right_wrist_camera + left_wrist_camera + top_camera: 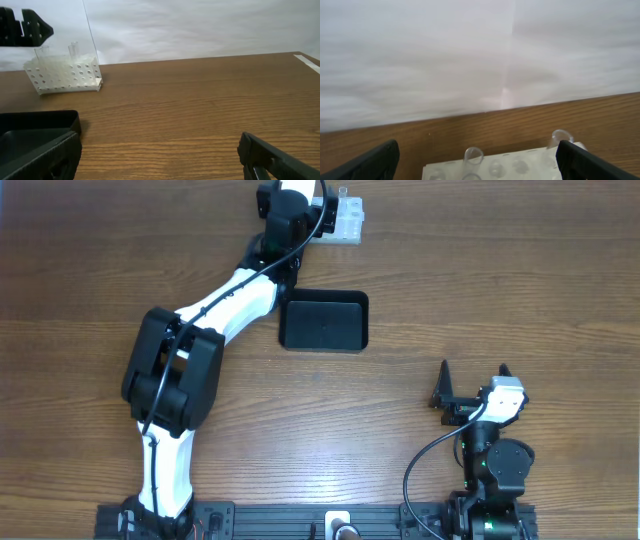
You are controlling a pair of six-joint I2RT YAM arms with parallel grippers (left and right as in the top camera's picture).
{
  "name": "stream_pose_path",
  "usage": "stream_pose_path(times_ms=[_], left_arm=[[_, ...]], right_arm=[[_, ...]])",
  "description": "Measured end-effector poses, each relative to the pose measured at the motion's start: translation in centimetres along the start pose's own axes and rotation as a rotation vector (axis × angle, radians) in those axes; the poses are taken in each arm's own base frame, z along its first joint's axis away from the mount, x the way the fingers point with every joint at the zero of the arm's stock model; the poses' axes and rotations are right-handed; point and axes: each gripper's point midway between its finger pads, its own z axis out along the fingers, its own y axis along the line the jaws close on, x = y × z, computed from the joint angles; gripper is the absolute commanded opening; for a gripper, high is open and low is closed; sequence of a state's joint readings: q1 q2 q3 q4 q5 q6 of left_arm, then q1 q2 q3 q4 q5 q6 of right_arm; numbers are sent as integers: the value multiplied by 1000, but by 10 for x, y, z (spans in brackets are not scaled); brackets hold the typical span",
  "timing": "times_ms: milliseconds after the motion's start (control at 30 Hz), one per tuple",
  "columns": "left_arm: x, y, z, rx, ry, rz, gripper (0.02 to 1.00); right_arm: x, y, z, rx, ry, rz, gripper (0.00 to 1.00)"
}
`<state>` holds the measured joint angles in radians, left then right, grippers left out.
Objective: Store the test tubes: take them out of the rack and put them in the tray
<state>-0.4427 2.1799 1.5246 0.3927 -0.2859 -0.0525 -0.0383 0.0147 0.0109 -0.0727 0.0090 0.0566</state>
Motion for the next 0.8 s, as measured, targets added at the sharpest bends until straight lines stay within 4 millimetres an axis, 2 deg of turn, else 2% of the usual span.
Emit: stream_pose_path(times_ms=[167,500,700,800], left_arm=[[12,4,5,-12,20,-16,998],[17,5,9,-19,21,-42,950],[39,4,16,-22,55,-36,906],[43,4,17,-23,61,-38,890]], right_arm=[[0,0,0,0,0,0,991],[0,0,0,0,0,0,993],[0,0,0,0,0,0,993],[0,0,0,0,0,0,991]])
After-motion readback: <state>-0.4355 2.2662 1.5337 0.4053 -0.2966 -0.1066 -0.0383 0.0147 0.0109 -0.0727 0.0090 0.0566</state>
